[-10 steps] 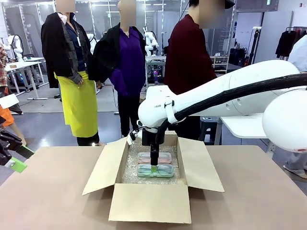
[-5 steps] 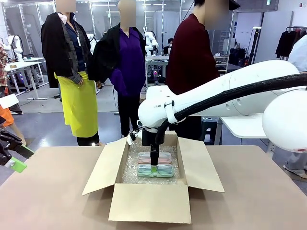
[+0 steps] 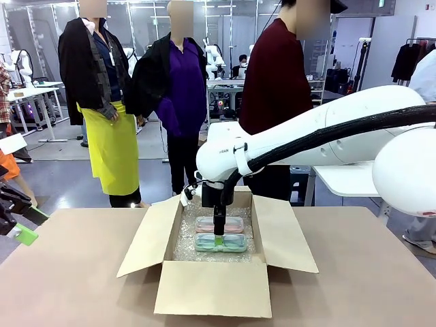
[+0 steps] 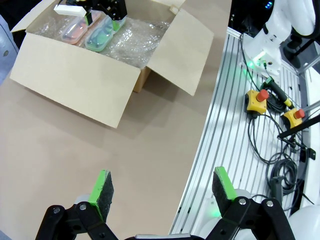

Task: Pack the glasses set securely to prepare it for shipping.
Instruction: Position the Package Box on the left side of the table.

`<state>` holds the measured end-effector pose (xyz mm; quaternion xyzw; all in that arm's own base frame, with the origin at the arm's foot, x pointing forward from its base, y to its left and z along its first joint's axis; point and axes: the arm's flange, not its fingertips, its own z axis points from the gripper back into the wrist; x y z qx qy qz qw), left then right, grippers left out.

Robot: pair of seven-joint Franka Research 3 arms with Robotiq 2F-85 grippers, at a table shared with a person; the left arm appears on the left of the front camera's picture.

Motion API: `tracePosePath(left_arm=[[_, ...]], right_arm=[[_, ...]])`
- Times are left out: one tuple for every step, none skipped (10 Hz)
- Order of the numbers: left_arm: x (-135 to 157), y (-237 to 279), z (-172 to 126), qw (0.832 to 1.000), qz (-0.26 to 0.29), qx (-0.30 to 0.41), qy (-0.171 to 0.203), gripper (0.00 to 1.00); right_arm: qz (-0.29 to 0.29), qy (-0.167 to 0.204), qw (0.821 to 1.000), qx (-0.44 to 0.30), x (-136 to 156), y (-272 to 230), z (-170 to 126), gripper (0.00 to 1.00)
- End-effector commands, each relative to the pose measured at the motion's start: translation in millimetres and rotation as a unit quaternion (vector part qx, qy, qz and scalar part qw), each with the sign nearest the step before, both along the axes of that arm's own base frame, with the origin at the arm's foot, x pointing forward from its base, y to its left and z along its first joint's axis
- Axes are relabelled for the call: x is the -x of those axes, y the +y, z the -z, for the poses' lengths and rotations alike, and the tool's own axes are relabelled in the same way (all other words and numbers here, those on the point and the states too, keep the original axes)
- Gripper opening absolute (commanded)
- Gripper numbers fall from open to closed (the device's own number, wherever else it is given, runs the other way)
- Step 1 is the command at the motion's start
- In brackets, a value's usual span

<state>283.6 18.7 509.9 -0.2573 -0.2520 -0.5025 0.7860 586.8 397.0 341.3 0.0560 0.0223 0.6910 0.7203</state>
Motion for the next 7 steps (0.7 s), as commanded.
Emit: tracePosePath(left_arm=[[0.4,1.8,-3.6,1.0,0.01,0.011,-0.003,1.0],[0.0,0.0,0.0,1.0,0.0,0.0,0.0,1.0],[-16.9,4.1,-5.1,0.996,-0.017,0.048,0.075,1.0],[-39.6,8.7,-4.2,0.988,-0.048,0.079,0.123,1.0],[-57.1,8.6,-1.4,0.982,-0.046,0.106,0.152,1.0],[-72.0,7.3,3.2,0.971,-0.047,0.139,0.186,1.0],[-88.2,8.3,11.7,0.964,-0.073,0.168,0.193,1.0]], right_arm=[[0.0,0.0,1.0,0.0,0.0,0.0,0.0,1.0],[0.0,-0.023,1.0,-0.008,2.5,-3.1,-29.6,1.0],[-0.001,-0.027,0.999,-0.022,9.4,-9.5,-54.7,1.0],[-0.007,-0.035,0.999,-0.019,18.4,-23.1,-79.7,1.0],[-0.026,-0.049,0.998,-0.031,28.9,-42.3,-104.0,1.0],[-0.042,-0.06,0.997,-0.038,40.0,-68.9,-126.5,1.0],[-0.045,-0.059,0.994,-0.079,52.2,-99.0,-147.4,1.0]])
